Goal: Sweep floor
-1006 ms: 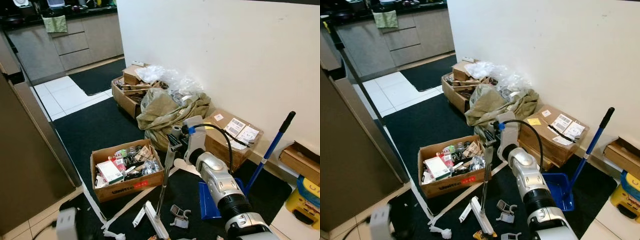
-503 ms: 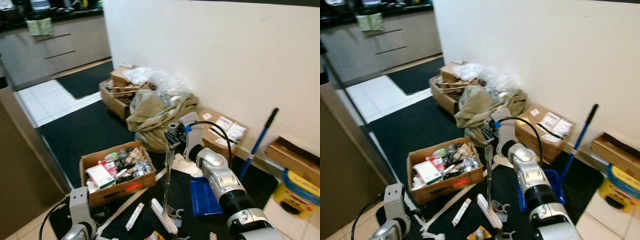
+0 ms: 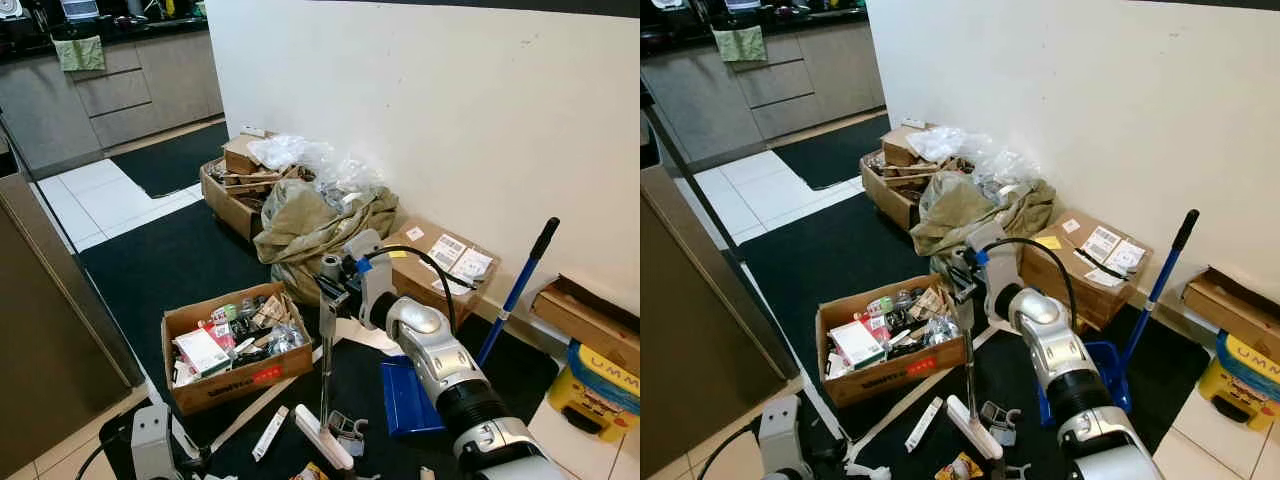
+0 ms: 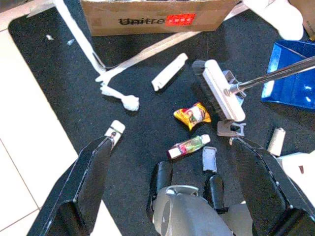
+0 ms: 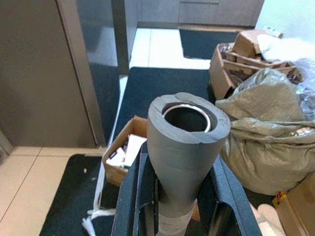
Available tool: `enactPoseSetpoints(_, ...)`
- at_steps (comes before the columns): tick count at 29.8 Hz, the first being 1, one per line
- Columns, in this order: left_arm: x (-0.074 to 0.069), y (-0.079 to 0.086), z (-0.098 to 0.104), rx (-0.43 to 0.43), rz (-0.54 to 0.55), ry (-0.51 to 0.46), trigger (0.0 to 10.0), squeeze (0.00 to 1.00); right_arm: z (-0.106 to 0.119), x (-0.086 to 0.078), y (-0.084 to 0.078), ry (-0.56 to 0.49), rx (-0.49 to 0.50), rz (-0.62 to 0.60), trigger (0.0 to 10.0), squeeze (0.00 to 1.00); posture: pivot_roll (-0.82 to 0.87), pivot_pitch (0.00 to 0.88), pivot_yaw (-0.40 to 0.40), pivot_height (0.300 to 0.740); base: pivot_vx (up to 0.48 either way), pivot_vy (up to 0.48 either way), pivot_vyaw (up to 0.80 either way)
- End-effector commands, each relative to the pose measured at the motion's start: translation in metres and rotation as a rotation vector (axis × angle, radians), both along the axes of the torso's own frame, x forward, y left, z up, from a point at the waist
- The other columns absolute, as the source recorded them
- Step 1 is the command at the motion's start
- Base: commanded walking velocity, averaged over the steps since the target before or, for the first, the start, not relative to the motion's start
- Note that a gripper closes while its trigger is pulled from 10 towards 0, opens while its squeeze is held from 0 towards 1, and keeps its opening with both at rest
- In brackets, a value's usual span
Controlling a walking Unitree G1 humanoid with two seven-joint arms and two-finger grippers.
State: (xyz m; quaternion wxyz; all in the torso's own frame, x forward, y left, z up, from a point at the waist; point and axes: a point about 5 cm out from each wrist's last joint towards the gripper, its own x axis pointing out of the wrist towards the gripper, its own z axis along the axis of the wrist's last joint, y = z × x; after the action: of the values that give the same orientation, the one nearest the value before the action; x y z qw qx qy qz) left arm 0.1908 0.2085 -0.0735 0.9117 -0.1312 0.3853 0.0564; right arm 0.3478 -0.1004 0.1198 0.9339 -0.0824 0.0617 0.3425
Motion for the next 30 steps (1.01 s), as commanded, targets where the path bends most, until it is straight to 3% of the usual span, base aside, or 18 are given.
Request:
enactPoseSetpoints(1,-0.003,0.004,-0.001,0.013,-0.005,0.01,10.0,0.0,0.005,0.001,0.003,-0.011,-0.039,0.03,10.0,0.0,-0.08,0.0,0.016,0.74,0.0,0.0,0.0)
enactPoseSetpoints(10,-0.001,-0.002,-0.001,-0.007,-0.005,-0.008,10.0,0.0,-0.012,-0.005,0.008,0.088,-0.091,0.048,10.0,0.0,-0.08,0.0,0.007,0.74,0.0,0.0,0.0)
enactPoseSetpoints(15,0.01,-0.008,0.004,-0.014,-0.014,-0.041,10.0,0.0,-0.012,-0.005,0.02,0.115,-0.022,0.026,10.0,0.0,-0.08,0.006,0.001,0.74,0.0,0.0,0.0)
enactPoseSetpoints(19,0.011,-0.01,0.005,-0.013,-0.023,-0.048,10.0,0.0,-0.011,-0.004,0.023,0.108,0.014,-0.001,10.0,0.0,-0.08,0.018,-0.003,0.74,0.0,0.0,0.0)
enactPoseSetpoints(24,-0.005,-0.007,-0.002,-0.001,-0.05,-0.023,10.0,0.0,-0.026,-0.012,0.018,0.155,-0.079,-0.033,10.0,0.0,-0.07,0.087,-0.004,0.74,0.0,0.0,0.0)
enactPoseSetpoints(27,-0.008,-0.006,-0.004,0.002,-0.056,-0.017,10.0,0.0,-0.03,-0.013,0.017,0.173,-0.085,-0.044,10.0,0.0,-0.07,0.087,-0.004,0.74,0.0,0.0,0.0)
enactPoseSetpoints(30,-0.02,-0.004,-0.008,0.011,-0.08,0.005,10.0,0.0,-0.027,-0.015,0.018,0.193,-0.022,-0.064,10.0,0.0,-0.06,0.146,0.014,0.74,0.0,0.0,0.0)
